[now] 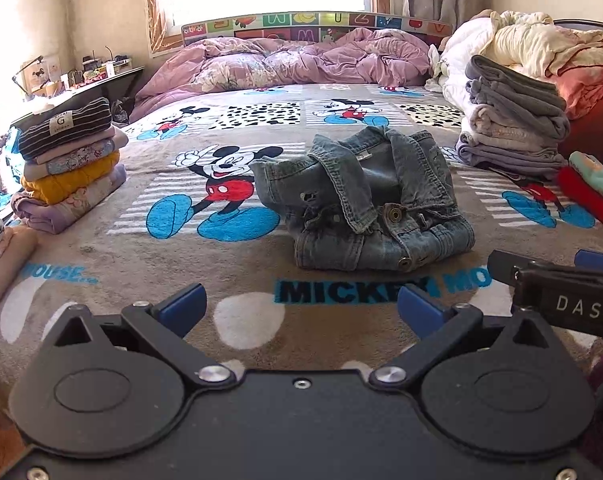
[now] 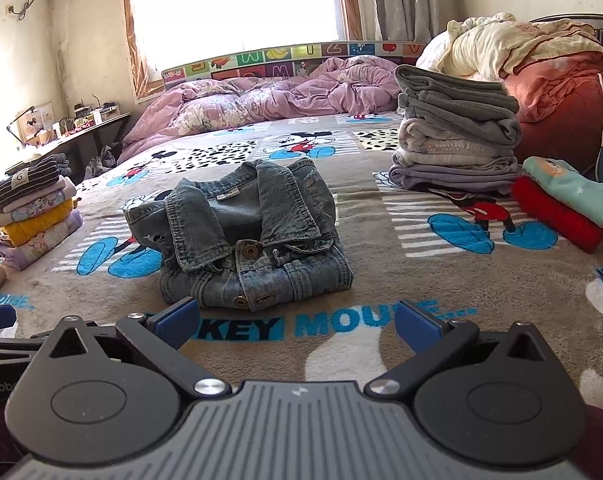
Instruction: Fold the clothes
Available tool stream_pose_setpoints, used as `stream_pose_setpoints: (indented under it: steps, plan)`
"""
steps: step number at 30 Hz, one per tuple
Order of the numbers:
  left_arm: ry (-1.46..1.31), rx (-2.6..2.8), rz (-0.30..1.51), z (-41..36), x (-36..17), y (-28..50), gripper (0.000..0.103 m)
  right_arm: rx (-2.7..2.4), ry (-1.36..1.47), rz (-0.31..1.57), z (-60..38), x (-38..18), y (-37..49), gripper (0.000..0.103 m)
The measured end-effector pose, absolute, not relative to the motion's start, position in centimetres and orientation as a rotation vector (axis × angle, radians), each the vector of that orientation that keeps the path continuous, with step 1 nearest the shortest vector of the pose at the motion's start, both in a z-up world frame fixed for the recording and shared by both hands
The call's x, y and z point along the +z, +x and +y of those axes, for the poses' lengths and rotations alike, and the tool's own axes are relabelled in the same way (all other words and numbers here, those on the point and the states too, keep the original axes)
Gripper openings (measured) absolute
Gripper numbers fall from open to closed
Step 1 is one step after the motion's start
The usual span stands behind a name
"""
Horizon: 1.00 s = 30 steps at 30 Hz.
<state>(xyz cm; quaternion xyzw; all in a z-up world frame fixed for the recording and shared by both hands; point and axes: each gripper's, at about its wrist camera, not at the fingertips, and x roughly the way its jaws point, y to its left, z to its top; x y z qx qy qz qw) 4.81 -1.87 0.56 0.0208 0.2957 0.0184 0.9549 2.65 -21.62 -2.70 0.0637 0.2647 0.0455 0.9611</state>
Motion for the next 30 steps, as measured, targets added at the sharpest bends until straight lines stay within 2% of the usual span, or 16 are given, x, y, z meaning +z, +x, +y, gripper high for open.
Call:
stream_pose_setpoints:
  steps: [6, 18, 22, 27, 28, 29, 30]
  plan:
    - [0.051, 0.031, 0.606, -2.2, 0.6, 7.6, 0.103, 0.109, 0.132, 0.509, -21.9, -3.6, 4.9, 0.103]
    - [-0.082, -0.045, 0.594, 0.0, 1.3, 19.0, 0.103, 0.172, 0.248, 0.485, -24.2, -6.6, 8.4, 0.103]
    - [-0.004, -0.085, 0.574, -1.0, 2.0, 22.8, 0.103, 0.176, 0.293, 0.495, -24.5, -7.1, 9.0, 0.103]
    - [0.104, -0.156, 0.671, -2.4, 0.4, 27.1, 0.101, 0.187, 0.373, 0.518, -25.4, -8.0, 10.0, 0.103]
    - [0.123, -0.169, 0.700, -2.6, -0.2, 27.4, 0.096, 0.193, 0.394, 0.520, -25.6, -8.2, 10.1, 0.103]
    - [0.135, -0.193, 0.723, -2.7, -0.6, 27.4, 0.074, 0.199, 0.415, 0.522, -25.8, -8.4, 10.3, 0.103]
    - [0.146, -0.215, 0.738, -2.8, -0.9, 27.2, 0.045, 0.204, 0.435, 0.523, -26.0, -8.5, 10.4, 0.103]
